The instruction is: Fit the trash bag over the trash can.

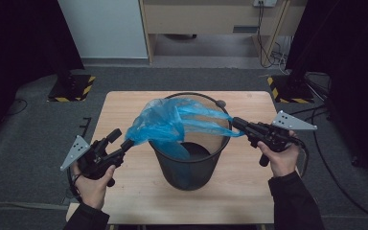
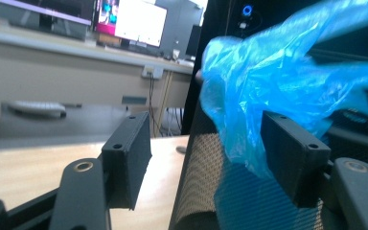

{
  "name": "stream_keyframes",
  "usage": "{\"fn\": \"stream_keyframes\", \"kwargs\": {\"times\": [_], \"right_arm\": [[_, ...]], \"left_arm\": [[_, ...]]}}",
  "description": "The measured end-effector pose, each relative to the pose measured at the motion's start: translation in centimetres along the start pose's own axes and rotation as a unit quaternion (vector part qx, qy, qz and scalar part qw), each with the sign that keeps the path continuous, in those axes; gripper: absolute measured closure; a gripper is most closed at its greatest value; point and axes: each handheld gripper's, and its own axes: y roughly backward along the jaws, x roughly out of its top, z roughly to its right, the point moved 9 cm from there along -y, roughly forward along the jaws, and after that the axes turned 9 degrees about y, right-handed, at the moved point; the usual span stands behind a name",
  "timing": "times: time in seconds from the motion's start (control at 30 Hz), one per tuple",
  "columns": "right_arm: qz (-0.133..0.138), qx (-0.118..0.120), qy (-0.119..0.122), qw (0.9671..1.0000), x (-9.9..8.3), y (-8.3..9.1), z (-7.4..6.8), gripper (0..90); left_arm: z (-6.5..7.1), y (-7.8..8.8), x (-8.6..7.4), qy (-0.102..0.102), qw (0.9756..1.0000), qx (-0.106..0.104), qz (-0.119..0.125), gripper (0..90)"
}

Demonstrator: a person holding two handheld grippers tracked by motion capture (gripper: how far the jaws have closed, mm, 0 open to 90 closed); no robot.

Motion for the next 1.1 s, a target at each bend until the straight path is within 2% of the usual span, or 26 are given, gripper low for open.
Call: {"fn": "stream_keyframes", "kwargs": {"times": [0.13,0.23,0.3,0.43,0.57,0.67,0.8,0.97,1.1], "right_arm": [[0.001,0.000,0.000,1.0000,0.0,0.0,0.0,88.8],[0.003,-0.001,-0.001,1.0000,0.1,0.0,-0.1,89.2],[0.002,0.001,-0.001,1.0000,0.2,0.0,-0.1,89.2],[0.001,-0.003,0.003,1.0000,0.2,0.0,0.0,88.3],[0.008,-0.016,0.008,0.9998,0.4,0.2,0.4,80.1],[0.023,-0.028,0.008,0.9993,0.9,0.5,0.7,71.1],[0.045,-0.033,0.021,0.9982,2.3,0.9,0.5,60.7],[0.073,-0.017,0.040,0.9963,4.9,0.9,-0.7,50.8],[0.078,0.005,0.067,0.9947,6.5,-0.6,-2.0,44.0]], "left_arm": [[1.5,-0.1,0.8,-0.030,0.9995,-0.008,0.006,33.9],[2.0,-0.4,1.3,-0.037,0.9992,-0.008,0.012,32.3],[2.4,-0.7,1.4,-0.033,0.9991,-0.025,0.010,36.9],[3.0,-1.5,1.0,-0.019,0.9985,-0.052,-0.005,61.7],[2.1,-1.9,0.2,0.014,0.9989,-0.038,-0.023,77.0],[1.3,-1.8,-0.4,0.021,0.9990,-0.026,-0.031,81.7],[1.0,-2.0,-1.3,0.021,0.9985,-0.025,-0.044,84.0],[1.4,-2.7,-2.5,0.019,0.9974,-0.031,-0.063,85.1],[1.5,-3.0,-2.9,0.022,0.9968,-0.036,-0.069,85.2]]}}
